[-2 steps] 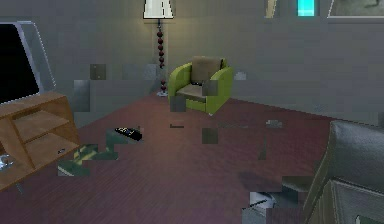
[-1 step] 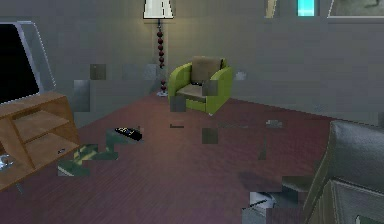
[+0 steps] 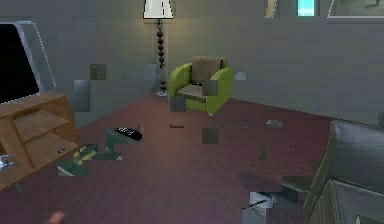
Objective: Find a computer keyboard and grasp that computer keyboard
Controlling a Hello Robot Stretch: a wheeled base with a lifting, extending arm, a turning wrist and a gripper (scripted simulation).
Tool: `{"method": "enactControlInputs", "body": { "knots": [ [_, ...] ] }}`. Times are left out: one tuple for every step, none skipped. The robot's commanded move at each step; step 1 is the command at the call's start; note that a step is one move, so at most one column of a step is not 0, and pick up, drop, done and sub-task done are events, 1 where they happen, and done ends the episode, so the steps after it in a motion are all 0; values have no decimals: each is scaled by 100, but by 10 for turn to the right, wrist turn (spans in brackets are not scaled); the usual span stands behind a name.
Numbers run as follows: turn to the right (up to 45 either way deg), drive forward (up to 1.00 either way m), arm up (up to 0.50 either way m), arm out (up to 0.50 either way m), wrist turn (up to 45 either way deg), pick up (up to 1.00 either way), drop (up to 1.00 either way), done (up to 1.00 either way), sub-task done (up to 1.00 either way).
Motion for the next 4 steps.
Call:
{"method": "enactControlInputs", "body": {
  "knots": [
    [0,0,0,0,450,0,0,0,0],
    [0,0,0,0,60,0,0,0,0],
    [0,0,-30,0,0,0,0,0,0],
    [0,0,0,0,0,100,0,0,0]
  ]
}}
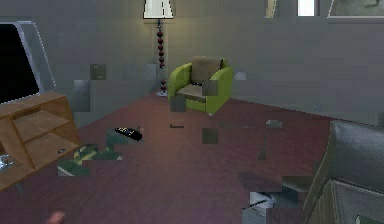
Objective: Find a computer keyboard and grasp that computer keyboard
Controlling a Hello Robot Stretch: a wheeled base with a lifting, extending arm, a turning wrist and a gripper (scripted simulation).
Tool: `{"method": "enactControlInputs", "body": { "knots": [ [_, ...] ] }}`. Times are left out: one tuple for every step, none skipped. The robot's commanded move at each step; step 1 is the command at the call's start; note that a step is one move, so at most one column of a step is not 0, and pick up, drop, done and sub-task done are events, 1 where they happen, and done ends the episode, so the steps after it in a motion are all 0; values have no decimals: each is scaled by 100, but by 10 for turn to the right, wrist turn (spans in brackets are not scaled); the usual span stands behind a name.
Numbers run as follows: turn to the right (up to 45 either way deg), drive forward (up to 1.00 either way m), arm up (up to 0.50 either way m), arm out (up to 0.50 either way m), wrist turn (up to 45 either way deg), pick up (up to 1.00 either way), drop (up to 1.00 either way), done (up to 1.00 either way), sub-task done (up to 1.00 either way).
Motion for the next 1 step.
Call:
{"method": "enactControlInputs", "body": {
  "knots": [
    [0,0,10,0,0,0,0,0,0]
  ]
}}
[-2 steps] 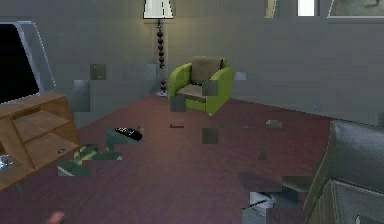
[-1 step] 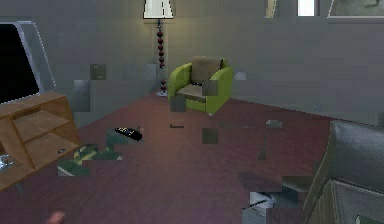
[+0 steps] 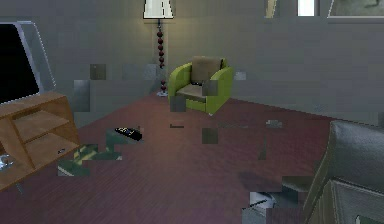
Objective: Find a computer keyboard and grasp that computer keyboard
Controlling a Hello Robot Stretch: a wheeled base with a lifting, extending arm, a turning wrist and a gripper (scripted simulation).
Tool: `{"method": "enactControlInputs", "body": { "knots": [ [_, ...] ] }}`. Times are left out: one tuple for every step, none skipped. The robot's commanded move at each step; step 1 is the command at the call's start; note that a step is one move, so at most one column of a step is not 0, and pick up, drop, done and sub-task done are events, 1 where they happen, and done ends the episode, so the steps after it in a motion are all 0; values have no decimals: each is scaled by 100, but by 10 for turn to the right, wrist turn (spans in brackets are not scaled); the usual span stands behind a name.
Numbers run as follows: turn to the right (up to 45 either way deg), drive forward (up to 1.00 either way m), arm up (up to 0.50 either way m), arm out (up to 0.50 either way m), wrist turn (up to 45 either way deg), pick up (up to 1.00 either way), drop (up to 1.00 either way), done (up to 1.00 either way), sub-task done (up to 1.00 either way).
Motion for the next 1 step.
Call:
{"method": "enactControlInputs", "body": {
  "knots": [
    [0,0,0,0,0,0,0,100,0]
  ]
}}
